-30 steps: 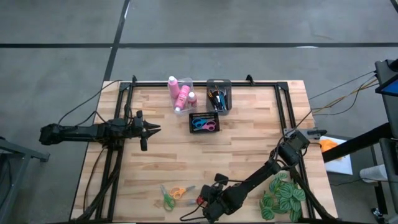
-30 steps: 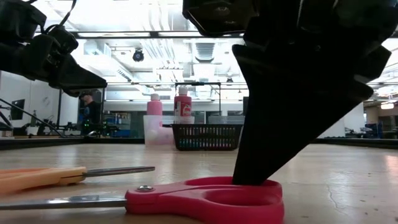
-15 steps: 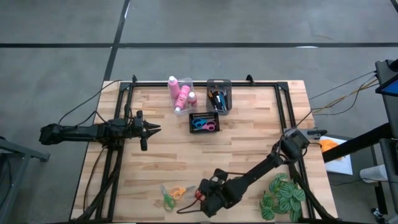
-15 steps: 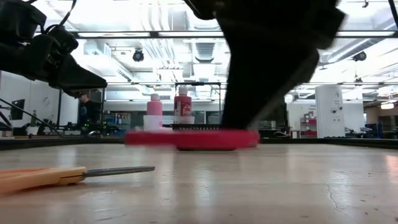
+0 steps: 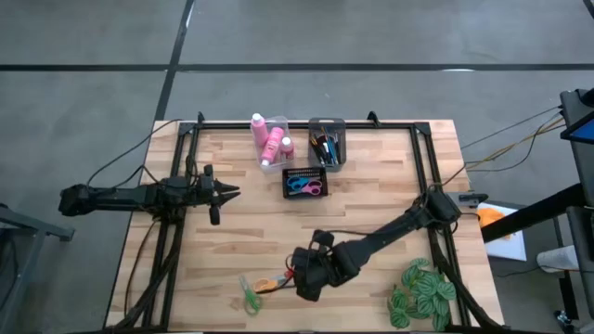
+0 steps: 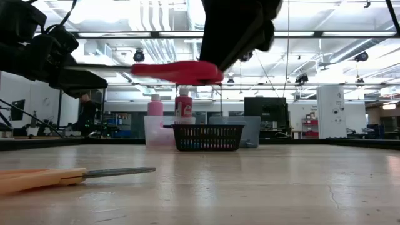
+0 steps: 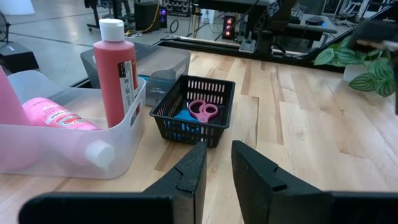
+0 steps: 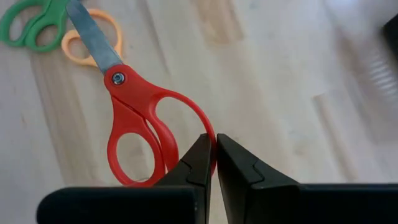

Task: Pick & Place Paint Supplies
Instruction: Put the red scissors into the black bin

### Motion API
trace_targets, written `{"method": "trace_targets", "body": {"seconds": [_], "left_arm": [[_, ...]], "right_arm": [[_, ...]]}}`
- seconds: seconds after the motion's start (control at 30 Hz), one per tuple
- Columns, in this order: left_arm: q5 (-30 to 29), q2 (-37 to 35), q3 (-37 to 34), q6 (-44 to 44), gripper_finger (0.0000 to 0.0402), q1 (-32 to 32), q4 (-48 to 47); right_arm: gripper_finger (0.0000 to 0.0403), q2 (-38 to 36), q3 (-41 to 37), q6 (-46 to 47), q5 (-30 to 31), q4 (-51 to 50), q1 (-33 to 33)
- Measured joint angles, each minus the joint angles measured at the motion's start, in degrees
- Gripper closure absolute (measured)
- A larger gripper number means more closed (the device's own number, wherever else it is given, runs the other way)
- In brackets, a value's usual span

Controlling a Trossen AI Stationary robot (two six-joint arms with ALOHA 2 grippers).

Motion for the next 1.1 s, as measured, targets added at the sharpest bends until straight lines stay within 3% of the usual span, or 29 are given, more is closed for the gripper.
{"method": "trace_targets", "body": {"seconds": [0.83,1.1], "left_arm": [[-0.01,0.02,0.01,0.00,0.0323,0.00,0.01],[-0.01,0.02,0.01,0.00,0.0323,0.02,-0.01]], "right_arm": [[0.0388,-19.59,-1.88,-37.20,-0.63,-8.72,-22.34],[0.0388,-19.82,-3.43,-41.18,-7.68,-8.36,-30.73]]}}
